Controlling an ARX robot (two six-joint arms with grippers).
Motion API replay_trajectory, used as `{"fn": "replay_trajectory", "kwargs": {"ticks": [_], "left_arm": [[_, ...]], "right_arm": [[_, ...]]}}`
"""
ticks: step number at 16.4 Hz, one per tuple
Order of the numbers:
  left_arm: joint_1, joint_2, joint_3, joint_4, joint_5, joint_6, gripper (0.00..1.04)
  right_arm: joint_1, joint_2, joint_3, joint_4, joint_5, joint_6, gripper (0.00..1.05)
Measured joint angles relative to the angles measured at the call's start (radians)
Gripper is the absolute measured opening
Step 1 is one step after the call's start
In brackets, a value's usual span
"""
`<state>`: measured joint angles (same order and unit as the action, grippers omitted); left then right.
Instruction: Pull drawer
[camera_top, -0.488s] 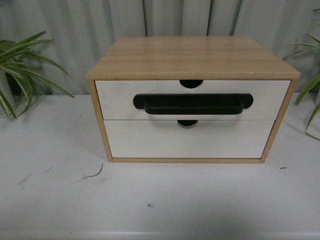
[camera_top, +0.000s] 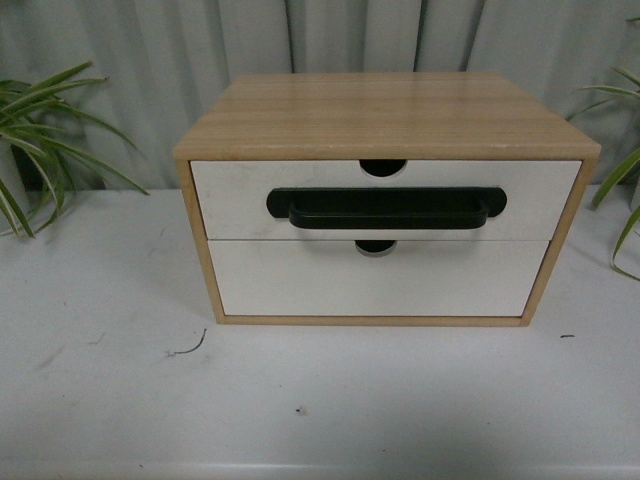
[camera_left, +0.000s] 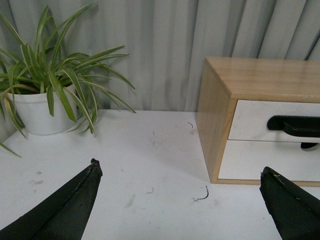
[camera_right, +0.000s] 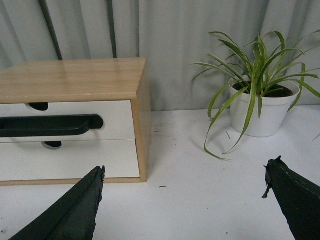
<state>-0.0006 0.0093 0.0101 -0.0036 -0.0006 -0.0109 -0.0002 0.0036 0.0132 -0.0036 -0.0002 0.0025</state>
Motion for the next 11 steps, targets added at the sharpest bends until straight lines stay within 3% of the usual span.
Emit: {"fn": "replay_trajectory", "kwargs": {"ticks": [11], "left_arm": [[0.0,0.0,0.0,0.0,0.0,0.0,0.98]], "right_arm": [[0.0,0.0,0.0,0.0,0.0,0.0,0.98]]}}
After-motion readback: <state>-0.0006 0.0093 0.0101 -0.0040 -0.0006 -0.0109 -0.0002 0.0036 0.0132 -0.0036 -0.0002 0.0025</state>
